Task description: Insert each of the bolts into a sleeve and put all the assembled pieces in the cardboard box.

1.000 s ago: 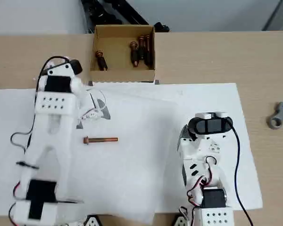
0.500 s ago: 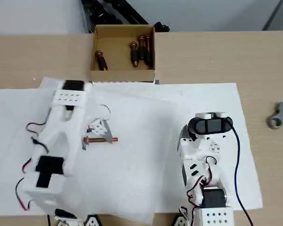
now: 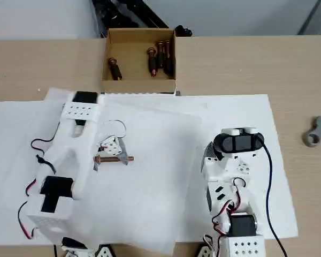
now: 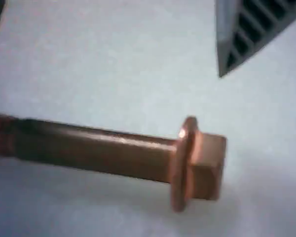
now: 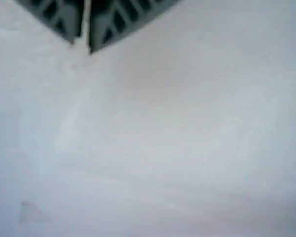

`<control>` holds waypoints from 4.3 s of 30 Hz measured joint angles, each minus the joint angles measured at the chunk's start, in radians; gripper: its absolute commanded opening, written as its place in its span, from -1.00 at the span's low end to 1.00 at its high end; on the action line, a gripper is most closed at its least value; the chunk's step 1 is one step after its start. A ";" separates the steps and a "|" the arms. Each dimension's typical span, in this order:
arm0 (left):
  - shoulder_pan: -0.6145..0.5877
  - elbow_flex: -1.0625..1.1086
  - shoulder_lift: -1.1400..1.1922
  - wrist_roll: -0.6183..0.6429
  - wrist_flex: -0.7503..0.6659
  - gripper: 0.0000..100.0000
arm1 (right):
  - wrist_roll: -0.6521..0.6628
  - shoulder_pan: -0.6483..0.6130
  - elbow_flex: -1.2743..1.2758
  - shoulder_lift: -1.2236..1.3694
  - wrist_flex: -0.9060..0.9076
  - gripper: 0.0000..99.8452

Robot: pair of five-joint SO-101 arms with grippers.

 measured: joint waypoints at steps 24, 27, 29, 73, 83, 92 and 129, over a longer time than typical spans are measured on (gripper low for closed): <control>0.014 -0.137 0.241 -0.189 -0.112 -0.99 | 0.000 0.000 0.000 0.000 0.000 -0.99; 0.012 -0.163 0.249 -0.212 -0.110 -0.99 | 0.000 0.000 0.000 0.000 0.000 -0.99; 0.008 -0.181 0.252 -0.232 -0.110 -0.99 | 0.000 0.000 0.000 0.000 0.000 -0.99; 0.021 -0.199 0.023 -0.008 -0.009 -0.73 | 0.000 -0.021 0.000 0.000 0.002 -0.99; 0.021 -0.176 0.023 0.178 -0.009 -0.46 | 0.000 -0.068 0.000 0.000 0.002 -0.99; 0.031 -0.178 0.092 0.433 -0.071 -0.46 | 0.000 -0.066 0.000 0.000 0.002 -0.99; -0.023 -0.471 0.281 0.169 -0.011 -0.99 | 0.000 -0.066 0.000 0.000 0.002 -0.99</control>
